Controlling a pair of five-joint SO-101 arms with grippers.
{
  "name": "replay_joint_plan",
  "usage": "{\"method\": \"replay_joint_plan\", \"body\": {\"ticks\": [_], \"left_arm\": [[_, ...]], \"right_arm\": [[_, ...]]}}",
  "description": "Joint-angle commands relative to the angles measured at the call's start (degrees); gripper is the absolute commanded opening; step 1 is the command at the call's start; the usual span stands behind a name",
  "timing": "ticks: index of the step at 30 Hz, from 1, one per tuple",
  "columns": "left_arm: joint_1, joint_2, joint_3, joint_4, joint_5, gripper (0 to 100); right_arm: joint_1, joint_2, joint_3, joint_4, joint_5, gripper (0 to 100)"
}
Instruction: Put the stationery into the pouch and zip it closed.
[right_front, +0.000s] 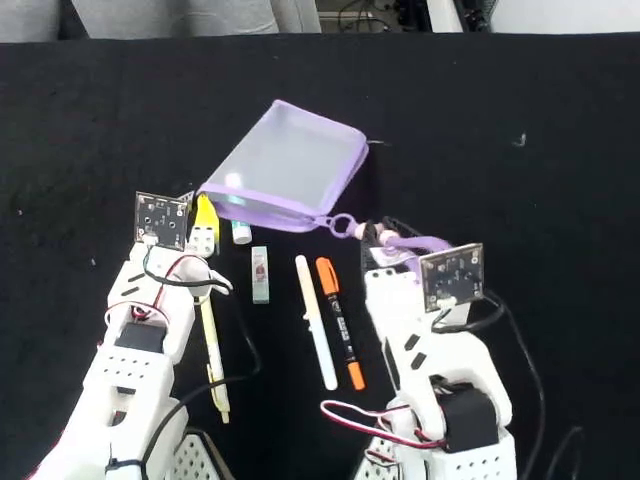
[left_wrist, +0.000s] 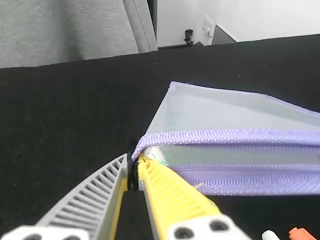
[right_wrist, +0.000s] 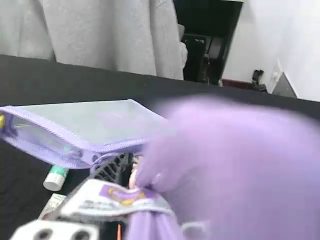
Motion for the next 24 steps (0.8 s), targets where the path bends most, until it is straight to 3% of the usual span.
{"method": "replay_joint_plan", "body": {"ticks": [1,8,18,24], "left_arm": [[-2.2,-0.5,-3.6,-0.9,-0.1,3],[-1.4,-0.5,-3.4,-0.9,-0.1,3],[8.7,-0.5,-0.4,-0.8,-0.4,3],[9.8,-0.5,-0.4,-0.8,-0.4,5]], "right_arm": [[2.6,-2.2,-3.6,0.2,0.2,1.2],[2.5,-2.2,-5.1,2.4,0.5,1.2],[-0.2,-2.2,-7.8,6.9,3.3,1.1],[-0.2,-2.2,-10.4,9.6,3.8,1.1]]}}
